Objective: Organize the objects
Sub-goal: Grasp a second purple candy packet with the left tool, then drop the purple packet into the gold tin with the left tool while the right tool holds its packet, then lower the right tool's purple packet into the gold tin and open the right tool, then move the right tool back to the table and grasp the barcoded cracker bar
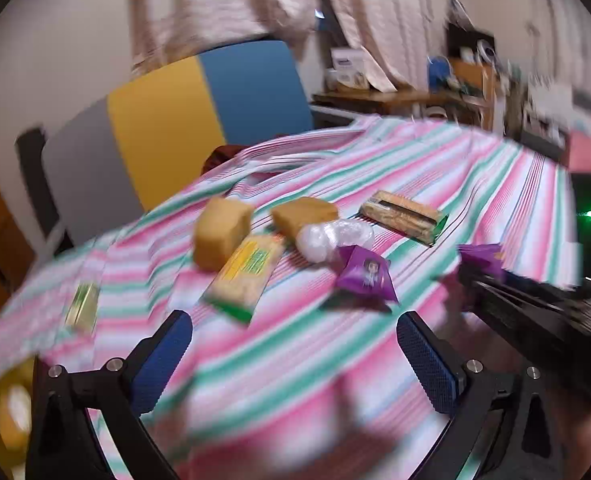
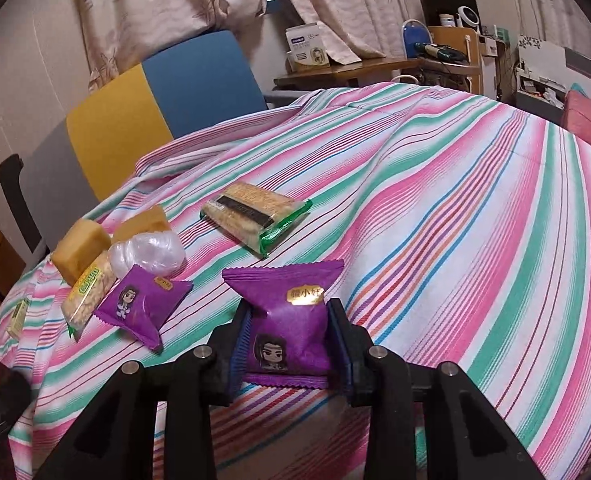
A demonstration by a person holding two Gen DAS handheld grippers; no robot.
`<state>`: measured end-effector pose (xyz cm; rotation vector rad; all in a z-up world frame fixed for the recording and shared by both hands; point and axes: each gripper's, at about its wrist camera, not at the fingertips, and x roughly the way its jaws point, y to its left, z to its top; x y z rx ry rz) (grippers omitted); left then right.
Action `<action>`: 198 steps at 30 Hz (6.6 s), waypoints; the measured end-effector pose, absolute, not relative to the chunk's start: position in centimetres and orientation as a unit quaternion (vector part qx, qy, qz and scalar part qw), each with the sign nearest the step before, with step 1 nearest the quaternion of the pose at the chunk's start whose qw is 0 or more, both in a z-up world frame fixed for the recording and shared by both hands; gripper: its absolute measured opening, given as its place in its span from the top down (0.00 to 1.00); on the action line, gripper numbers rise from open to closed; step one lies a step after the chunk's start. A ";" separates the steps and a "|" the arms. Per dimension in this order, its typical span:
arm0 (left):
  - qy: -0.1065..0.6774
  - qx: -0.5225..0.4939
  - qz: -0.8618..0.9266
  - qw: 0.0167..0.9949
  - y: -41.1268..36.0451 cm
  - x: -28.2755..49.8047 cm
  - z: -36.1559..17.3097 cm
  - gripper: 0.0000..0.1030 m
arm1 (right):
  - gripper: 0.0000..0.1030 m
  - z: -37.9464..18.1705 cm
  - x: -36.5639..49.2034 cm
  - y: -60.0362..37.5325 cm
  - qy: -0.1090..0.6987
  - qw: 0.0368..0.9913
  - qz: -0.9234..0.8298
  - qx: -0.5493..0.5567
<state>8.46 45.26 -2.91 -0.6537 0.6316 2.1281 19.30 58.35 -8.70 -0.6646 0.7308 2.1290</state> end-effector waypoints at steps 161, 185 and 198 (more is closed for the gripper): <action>-0.041 -0.293 0.932 0.210 6.3 5.3 0.4 0.00 | 0.56 -3.5 6.7 30.6 0.117 0.082 0.915 -0.376; 0.063 -0.355 0.860 0.361 19.1 10.1 -1.6 0.00 | 0.48 -5.0 13.3 57.5 0.175 0.317 0.859 -0.362; 0.097 -0.382 0.846 0.359 21.3 9.7 -3.2 0.00 | 0.35 -7.6 7.9 67.1 0.195 0.303 0.840 -0.407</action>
